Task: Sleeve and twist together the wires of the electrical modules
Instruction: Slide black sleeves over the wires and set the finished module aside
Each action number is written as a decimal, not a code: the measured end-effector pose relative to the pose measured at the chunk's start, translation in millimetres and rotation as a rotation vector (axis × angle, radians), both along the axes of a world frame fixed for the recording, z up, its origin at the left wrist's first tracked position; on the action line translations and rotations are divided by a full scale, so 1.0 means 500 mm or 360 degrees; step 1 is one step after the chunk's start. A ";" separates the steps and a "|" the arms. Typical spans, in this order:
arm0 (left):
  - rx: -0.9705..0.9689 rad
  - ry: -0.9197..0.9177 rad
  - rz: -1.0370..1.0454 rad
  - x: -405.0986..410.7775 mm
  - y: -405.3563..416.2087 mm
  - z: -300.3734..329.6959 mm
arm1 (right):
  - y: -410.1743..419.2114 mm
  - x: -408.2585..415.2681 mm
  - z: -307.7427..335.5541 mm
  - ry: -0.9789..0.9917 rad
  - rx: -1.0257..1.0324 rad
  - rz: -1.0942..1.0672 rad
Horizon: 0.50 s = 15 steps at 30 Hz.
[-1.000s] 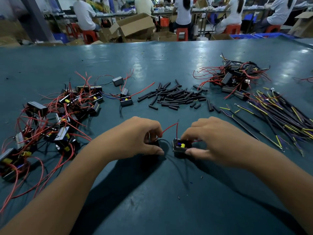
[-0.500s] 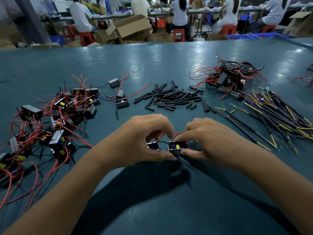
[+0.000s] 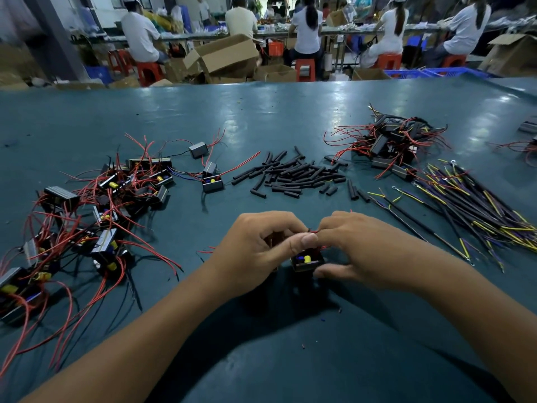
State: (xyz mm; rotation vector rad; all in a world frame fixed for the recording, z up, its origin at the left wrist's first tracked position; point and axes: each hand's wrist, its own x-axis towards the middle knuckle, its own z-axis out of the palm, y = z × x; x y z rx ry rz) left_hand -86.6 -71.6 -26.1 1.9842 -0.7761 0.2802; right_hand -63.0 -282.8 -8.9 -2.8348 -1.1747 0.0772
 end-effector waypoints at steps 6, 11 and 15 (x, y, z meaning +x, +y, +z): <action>-0.0082 0.0145 -0.0006 -0.003 0.001 0.000 | -0.030 0.073 0.081 0.0290 0.0381 -0.0145; -0.0010 0.0123 0.0062 -0.003 0.000 0.001 | 0.042 0.211 0.058 0.0007 0.0153 -0.0347; 0.0091 0.0059 0.0130 -0.005 -0.004 0.005 | 0.082 0.289 0.017 -0.0030 0.0054 -0.0439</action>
